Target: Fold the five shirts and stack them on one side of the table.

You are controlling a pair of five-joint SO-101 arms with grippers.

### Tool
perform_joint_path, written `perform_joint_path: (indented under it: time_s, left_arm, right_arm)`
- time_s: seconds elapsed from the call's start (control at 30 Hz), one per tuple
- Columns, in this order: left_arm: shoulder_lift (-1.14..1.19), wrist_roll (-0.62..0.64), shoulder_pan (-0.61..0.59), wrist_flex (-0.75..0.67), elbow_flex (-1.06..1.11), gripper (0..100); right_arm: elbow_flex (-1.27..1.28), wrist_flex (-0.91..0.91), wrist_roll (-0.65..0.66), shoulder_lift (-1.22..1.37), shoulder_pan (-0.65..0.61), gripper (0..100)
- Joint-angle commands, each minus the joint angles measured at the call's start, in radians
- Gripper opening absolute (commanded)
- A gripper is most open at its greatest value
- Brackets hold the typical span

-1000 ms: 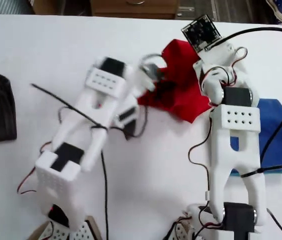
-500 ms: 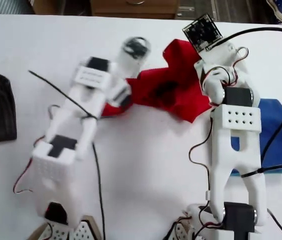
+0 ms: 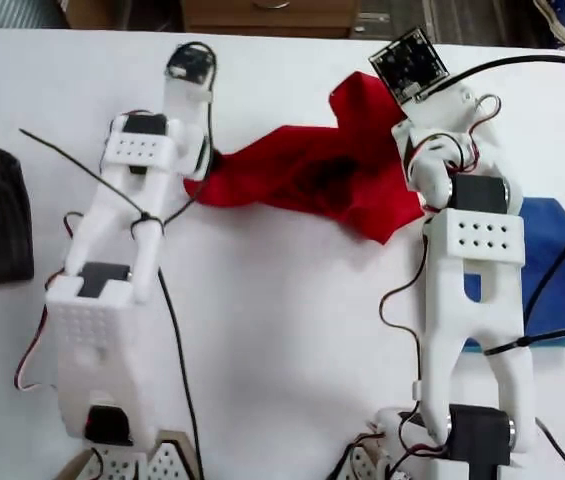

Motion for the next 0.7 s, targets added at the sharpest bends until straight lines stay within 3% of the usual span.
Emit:
perform_joint_path:
  time_s: [0.0,0.07,0.17,0.37,0.57,0.67]
  left_arm:
    - [-0.014,0.147,-0.009,-0.023,-0.036,26]
    - [-0.014,0.192,-0.018,0.035,-0.097,26]
    - [-0.014,0.160,-0.008,0.163,-0.214,26]
    - [-0.012,-0.213,0.132,0.514,-0.374,26]
    - [-0.005,-0.379,0.215,0.733,-0.438,26]
    - [-0.002,-0.396,0.227,0.720,-0.377,26]
  right_arm:
    - [-0.003,-0.022,-0.003,-0.004,0.008,2.0]
    - [-0.003,-0.022,-0.003,-0.004,0.008,2.0]
    - [-0.003,-0.024,-0.003,-0.004,0.008,2.0]
    - [-0.005,-0.047,-0.003,0.012,0.033,2.0]
    - [-0.008,-0.124,-0.003,0.101,0.068,2.0]
    - [-0.009,-0.130,-0.003,0.117,0.065,2.0]
